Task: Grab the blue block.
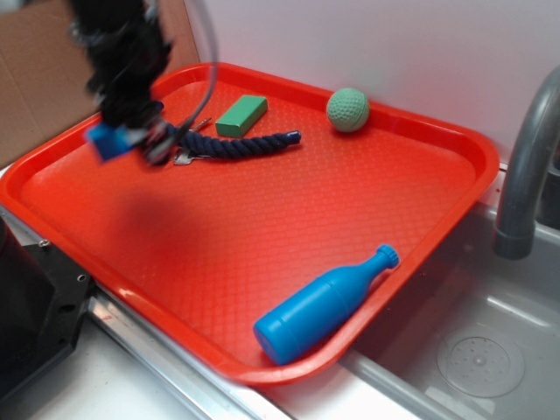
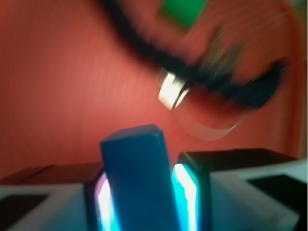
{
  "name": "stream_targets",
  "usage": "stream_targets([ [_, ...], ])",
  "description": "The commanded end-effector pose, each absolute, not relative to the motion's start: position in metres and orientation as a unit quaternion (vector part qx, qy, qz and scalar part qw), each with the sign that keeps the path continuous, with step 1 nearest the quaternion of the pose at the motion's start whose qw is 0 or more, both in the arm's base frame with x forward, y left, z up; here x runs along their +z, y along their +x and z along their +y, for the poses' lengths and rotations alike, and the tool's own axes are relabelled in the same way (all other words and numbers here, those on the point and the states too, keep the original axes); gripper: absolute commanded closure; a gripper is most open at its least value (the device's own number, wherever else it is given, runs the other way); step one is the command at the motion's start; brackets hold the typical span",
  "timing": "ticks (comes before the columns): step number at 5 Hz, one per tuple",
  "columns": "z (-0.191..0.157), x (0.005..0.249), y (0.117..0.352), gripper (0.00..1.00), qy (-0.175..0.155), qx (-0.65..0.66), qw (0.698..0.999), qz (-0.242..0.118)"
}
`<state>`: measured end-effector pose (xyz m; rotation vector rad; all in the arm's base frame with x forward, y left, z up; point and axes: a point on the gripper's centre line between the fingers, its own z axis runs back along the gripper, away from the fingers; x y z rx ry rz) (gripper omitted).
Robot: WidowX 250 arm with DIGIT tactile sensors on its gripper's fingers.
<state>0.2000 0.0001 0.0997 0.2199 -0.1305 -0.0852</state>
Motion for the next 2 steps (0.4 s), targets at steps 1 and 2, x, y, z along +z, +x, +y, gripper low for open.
stream_targets([
  [1, -0.0175, 0.2128, 0.2178, 1.00, 0.026, -0.003, 0.988, -0.150],
  [2, -0.0146, 0.2102, 0.2086, 1.00, 0.011, 0.125, 0.983, -0.133],
])
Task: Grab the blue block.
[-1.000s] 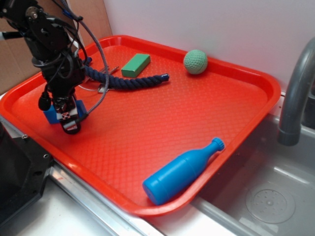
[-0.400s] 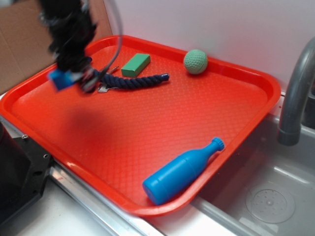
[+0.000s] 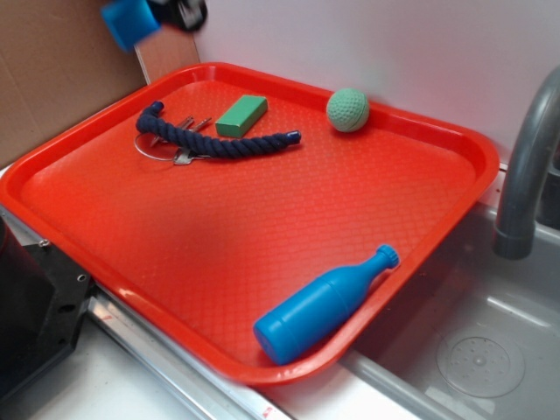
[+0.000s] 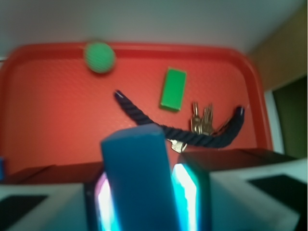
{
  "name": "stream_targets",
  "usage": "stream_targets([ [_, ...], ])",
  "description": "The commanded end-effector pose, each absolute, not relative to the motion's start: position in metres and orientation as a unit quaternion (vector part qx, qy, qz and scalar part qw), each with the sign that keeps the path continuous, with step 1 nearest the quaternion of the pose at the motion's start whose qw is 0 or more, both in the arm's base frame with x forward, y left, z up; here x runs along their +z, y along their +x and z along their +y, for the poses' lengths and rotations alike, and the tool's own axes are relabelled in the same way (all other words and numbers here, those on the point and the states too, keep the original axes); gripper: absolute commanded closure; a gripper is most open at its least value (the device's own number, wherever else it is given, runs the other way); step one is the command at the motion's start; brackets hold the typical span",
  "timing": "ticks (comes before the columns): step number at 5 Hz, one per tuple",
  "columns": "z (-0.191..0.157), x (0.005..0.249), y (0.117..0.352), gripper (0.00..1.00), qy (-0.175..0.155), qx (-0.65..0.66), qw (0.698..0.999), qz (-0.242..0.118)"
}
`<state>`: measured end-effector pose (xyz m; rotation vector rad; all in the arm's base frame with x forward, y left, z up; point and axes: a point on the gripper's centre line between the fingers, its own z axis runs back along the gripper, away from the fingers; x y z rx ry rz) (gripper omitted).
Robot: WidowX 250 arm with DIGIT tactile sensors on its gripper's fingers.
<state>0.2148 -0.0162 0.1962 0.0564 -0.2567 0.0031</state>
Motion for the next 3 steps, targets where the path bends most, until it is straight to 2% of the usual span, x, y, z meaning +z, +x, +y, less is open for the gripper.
stream_targets([
  [1, -0.0101, 0.2008, 0.2125, 1.00, 0.014, 0.213, 0.973, -0.084],
  [2, -0.0126, 0.1992, 0.2148, 1.00, 0.002, 0.222, 0.973, -0.062],
  [3, -0.0166, 0.1982, 0.2105, 1.00, -0.002, 0.216, 0.975, -0.059],
])
